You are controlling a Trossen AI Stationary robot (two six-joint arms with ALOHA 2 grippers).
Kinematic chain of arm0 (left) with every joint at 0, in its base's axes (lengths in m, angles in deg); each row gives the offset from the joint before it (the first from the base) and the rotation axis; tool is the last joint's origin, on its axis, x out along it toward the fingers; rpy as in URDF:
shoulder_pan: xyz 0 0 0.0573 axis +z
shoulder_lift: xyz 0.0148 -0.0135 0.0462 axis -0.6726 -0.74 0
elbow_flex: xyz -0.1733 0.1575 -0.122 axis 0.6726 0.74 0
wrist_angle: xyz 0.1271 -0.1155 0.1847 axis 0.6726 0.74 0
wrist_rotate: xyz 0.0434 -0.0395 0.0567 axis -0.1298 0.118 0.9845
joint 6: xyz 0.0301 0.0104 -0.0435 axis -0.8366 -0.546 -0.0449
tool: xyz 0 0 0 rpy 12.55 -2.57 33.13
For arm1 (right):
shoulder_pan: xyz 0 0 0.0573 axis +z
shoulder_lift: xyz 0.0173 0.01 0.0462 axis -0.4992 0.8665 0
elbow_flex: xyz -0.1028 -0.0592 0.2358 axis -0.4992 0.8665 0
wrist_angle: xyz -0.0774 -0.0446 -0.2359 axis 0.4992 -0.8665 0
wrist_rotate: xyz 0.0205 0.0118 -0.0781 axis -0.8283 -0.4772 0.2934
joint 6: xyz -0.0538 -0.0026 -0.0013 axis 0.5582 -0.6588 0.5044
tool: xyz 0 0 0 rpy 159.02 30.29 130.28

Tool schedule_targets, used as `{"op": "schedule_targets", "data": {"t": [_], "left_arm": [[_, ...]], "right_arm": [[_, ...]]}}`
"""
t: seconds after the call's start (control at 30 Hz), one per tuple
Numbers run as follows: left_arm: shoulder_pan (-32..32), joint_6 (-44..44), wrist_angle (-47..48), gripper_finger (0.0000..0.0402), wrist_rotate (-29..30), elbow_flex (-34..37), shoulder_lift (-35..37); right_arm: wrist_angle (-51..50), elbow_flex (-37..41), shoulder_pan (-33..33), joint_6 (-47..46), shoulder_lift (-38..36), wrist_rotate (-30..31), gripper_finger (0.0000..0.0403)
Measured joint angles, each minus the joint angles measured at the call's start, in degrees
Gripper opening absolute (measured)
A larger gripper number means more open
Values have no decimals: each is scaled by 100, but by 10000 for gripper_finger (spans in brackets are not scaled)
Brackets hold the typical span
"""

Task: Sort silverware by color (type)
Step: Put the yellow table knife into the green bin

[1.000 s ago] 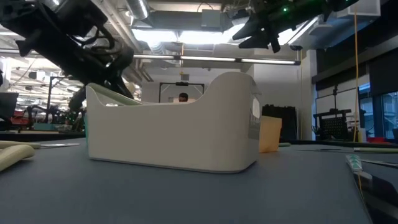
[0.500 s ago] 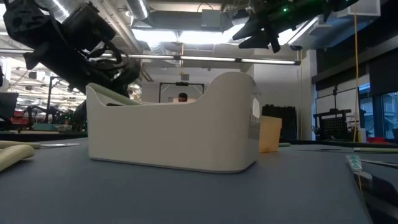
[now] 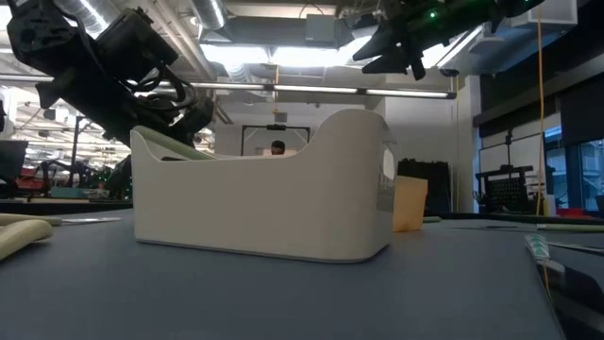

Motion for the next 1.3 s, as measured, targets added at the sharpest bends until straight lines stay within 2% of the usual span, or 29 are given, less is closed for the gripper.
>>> {"op": "schedule_targets", "data": {"t": [0.37,0.7,1.0,1.3], "left_arm": [[0,0,2,61,0,0,0],[0,-11,-13,120,-75,-7,0],[-2,-323,8,120,-194,-7,66],[3,-858,24,119,-144,-2,660]], "right_arm": [[-2,0,0,0,0,-2,195],[-2,0,0,0,0,-2,195],[0,0,0,0,0,-2,195],[0,0,0,0,0,0,195]]}}
